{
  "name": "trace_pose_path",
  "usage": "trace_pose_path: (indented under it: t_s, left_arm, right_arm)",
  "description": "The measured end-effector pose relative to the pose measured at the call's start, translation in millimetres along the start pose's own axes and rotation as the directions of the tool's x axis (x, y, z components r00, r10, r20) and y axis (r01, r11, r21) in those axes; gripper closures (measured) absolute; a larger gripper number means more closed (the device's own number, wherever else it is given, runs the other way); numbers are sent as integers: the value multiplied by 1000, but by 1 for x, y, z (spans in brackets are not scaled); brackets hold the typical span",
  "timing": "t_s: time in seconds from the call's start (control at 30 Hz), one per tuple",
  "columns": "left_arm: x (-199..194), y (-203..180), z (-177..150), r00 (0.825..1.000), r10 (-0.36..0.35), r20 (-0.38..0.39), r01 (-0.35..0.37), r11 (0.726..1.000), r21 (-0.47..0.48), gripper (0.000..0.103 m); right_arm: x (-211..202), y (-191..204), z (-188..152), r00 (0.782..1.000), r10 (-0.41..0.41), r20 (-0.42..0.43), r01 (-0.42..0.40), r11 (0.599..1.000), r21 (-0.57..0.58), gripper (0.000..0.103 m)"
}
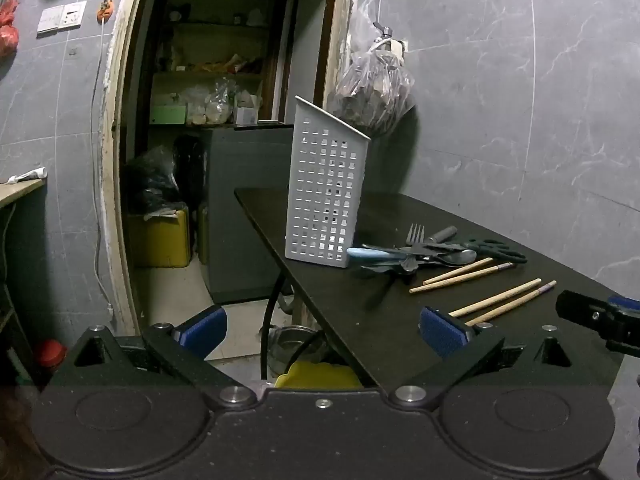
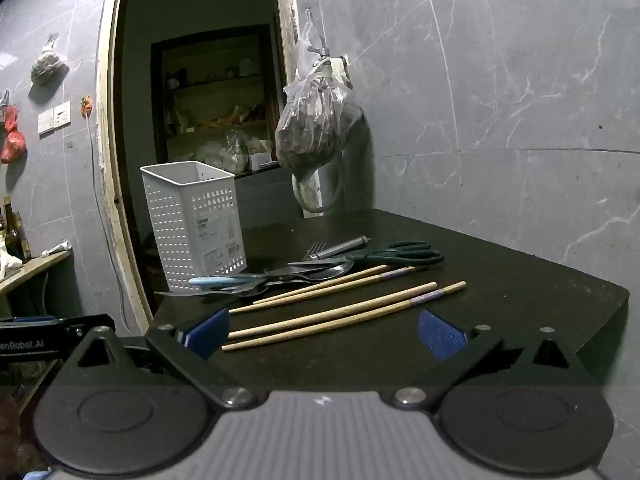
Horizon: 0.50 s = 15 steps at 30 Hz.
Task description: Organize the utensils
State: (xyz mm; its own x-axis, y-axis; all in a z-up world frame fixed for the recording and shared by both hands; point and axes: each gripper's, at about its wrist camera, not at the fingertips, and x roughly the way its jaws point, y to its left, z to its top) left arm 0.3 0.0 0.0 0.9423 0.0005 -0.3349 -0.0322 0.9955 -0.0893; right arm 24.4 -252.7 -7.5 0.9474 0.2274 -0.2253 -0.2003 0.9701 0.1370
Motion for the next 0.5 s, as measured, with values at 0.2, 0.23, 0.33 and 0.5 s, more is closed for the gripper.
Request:
trace_pose_path:
  t_s: [0.2,0.23,0.33,0.5]
  left_arm:
    - [0,0,0,1000,-2,4,2,1000,1,1]
    - [0,1,0,1000,-2,5,2,1000,1,1]
    - [1,3,0,1000,0,4,0,1000,-4,1]
    - [0,0,0,1000,-1,5,1,1000,4,1]
  right_arm:
    - [1,-1,0,1000,1,-1,-1,1000,1,0]
    - [1,-1,0,1000,2,-1,-2,1000,0,0]
    - [1,0,1,1000,3,-3,-3,1000,-3,0]
    - [1,-1,1,1000,3,-2,-3,1000,1,0]
